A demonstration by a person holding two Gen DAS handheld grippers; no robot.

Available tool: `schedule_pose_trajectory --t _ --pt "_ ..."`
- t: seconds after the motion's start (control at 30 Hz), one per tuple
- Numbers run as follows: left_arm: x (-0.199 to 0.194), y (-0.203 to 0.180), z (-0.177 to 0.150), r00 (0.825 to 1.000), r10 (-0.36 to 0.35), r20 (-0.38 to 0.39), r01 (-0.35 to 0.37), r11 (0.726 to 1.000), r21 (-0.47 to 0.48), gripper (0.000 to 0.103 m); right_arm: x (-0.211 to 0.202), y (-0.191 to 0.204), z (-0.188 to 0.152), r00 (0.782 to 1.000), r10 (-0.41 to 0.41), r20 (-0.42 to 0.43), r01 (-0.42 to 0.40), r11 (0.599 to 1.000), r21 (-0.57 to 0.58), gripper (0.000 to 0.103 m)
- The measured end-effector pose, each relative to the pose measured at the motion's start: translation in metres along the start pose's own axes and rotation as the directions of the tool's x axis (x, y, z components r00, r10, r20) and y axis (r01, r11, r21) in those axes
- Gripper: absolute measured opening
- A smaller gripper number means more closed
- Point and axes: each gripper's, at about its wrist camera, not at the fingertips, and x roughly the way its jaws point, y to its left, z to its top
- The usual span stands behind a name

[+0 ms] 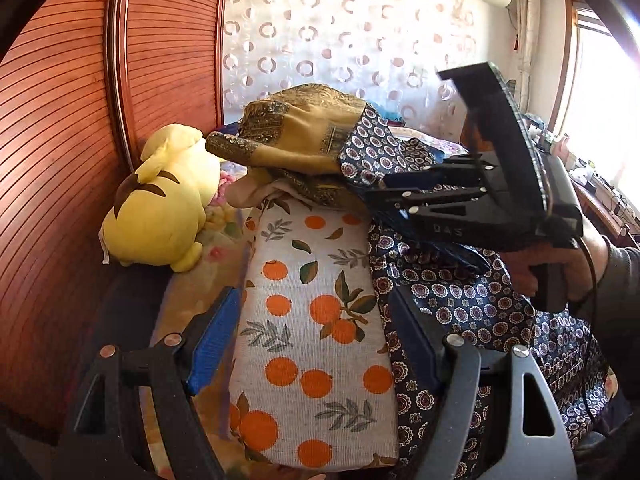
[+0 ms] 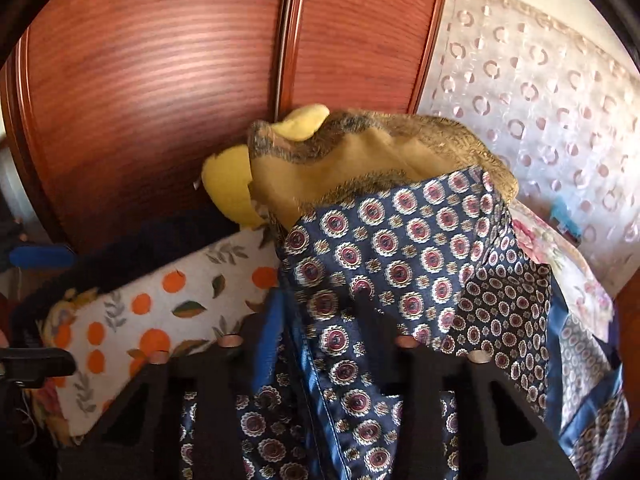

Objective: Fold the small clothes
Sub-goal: 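Fold the held shirt side over toward the collar center, open left gripper, then grasp the opposite side edge of the shirt with the right gripper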

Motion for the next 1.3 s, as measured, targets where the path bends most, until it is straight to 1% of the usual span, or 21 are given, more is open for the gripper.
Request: schedule_pose_trajectory --t 0.03,0.1,0.17,0.23,0.37,0.47,0.57,0.6,0.63,0.67,0.73,0.77,0.8,0.9,0.93,0.97,1.03,1.07,1.17,1.23,1.3 --pt "0.001 0.0 -0.001 1.0 -0.002 -0.002 0.002 1.0 -0.002 0.077 0.002 0.0 0.001 1.0 -0.008 -0.009 0.008 1.0 -0.007 0.012" --pt "0.003 -0.001 -0.002 1.0 -0.007 -0.006 0.007 1.0 -0.005 0.077 0.004 -0.003 0.003 1.0 -0.017 -0.004 0.017 1.0 -0.01 0.005" --pt "0.005 -0.003 -0.003 1.0 -0.012 -0.011 0.012 1.0 -0.004 0.077 -0.002 -0.009 0.004 1.0 -0.001 0.031 0.001 1.0 -0.001 0.005" --pt "0.008 -0.006 -0.003 1.0 -0.018 -0.016 0.018 1.0 0.001 0.077 -0.018 -0.018 0.003 0.997 0.017 0.074 -0.019 0.999 0.032 0.004" --pt "0.011 -0.016 -0.004 1.0 -0.027 -0.013 0.027 1.0 0.01 0.077 -0.049 -0.051 -0.002 0.989 -0.017 0.15 0.001 0.994 0.106 0.004" --pt "0.013 -0.024 -0.003 0.999 -0.04 -0.012 0.04 0.999 0.016 0.077 -0.067 -0.081 -0.015 0.988 -0.048 0.15 0.02 0.983 0.18 0.004" --pt "0.016 -0.032 -0.003 0.999 -0.051 -0.014 0.051 0.998 0.026 0.077 -0.073 -0.102 -0.032 0.99 -0.103 0.095 0.079 0.971 0.228 0.004" --pt "0.017 -0.034 -0.002 0.998 -0.055 -0.016 0.055 0.998 0.028 0.077 -0.074 -0.107 -0.037 0.987 -0.141 0.073 0.121 0.966 0.228 0.008" --pt "0.019 -0.037 -0.002 0.998 -0.058 -0.018 0.058 0.998 0.03 0.077 -0.074 -0.112 -0.042 0.982 -0.184 0.05 0.168 0.958 0.231 0.015" --pt "0.021 -0.039 -0.002 0.998 -0.061 -0.022 0.062 0.998 0.032 0.077 -0.072 -0.116 -0.046 0.976 -0.215 0.026 0.202 0.95 0.238 0.019" --pt "0.024 -0.046 -0.002 0.997 -0.068 -0.03 0.069 0.997 0.043 0.077 -0.068 -0.125 -0.052 0.971 -0.238 -0.002 0.23 0.937 0.261 0.03" --pt "0.025 -0.048 -0.001 0.997 -0.07 -0.032 0.071 0.996 0.048 0.077 -0.067 -0.124 -0.053 0.971 -0.237 -0.012 0.232 0.934 0.271 0.034" --pt "0.027 -0.051 0.0 0.997 -0.071 -0.035 0.073 0.996 0.057 0.077 -0.065 -0.126 -0.053 0.972 -0.232 -0.017 0.228 0.934 0.276 0.04" --pt "0.032 -0.06 0.005 0.996 -0.076 -0.039 0.079 0.994 0.076 0.077 -0.073 -0.121 -0.062 0.976 -0.22 -0.003 0.212 0.937 0.278 0.045" --pt "0.034 -0.064 0.008 0.996 -0.083 -0.039 0.086 0.993 0.081 0.077 -0.079 -0.12 -0.068 0.977 -0.212 0.008 0.201 0.938 0.284 0.05" --pt "0.035 -0.067 0.01 0.995 -0.09 -0.039 0.093 0.992 0.086 0.077 -0.085 -0.122 -0.074 0.978 -0.207 0.014 0.194 0.937 0.291 0.053" --pt "0.039 -0.077 0.017 0.993 -0.109 -0.037 0.112 0.989 0.1 0.077 -0.097 -0.126 -0.09 0.979 -0.201 0.015 0.187 0.932 0.31 0.066" --pt "0.041 -0.083 0.02 0.992 -0.121 -0.036 0.124 0.986 0.109 0.077 -0.107 -0.128 -0.105 0.977 -0.211 0.008 0.198 0.927 0.318 0.067" --pt "0.047 -0.106 0.029 0.988 -0.152 -0.035 0.156 0.978 0.14 0.077 -0.135 -0.139 -0.137 0.965 -0.261 -0.019 0.251 0.904 0.345 0.067" --pt "0.052 -0.121 0.033 0.984 -0.171 -0.041 0.175 0.971 0.164 0.077 -0.153 -0.145 -0.159 0.964 -0.263 -0.043 0.261 0.895 0.362 0.067" --pt "0.058 -0.137 0.037 0.983 -0.178 -0.054 0.185 0.965 0.188 0.077 -0.171 -0.148 -0.176 0.958 -0.282 -0.057 0.282 0.885 0.37 0.067"
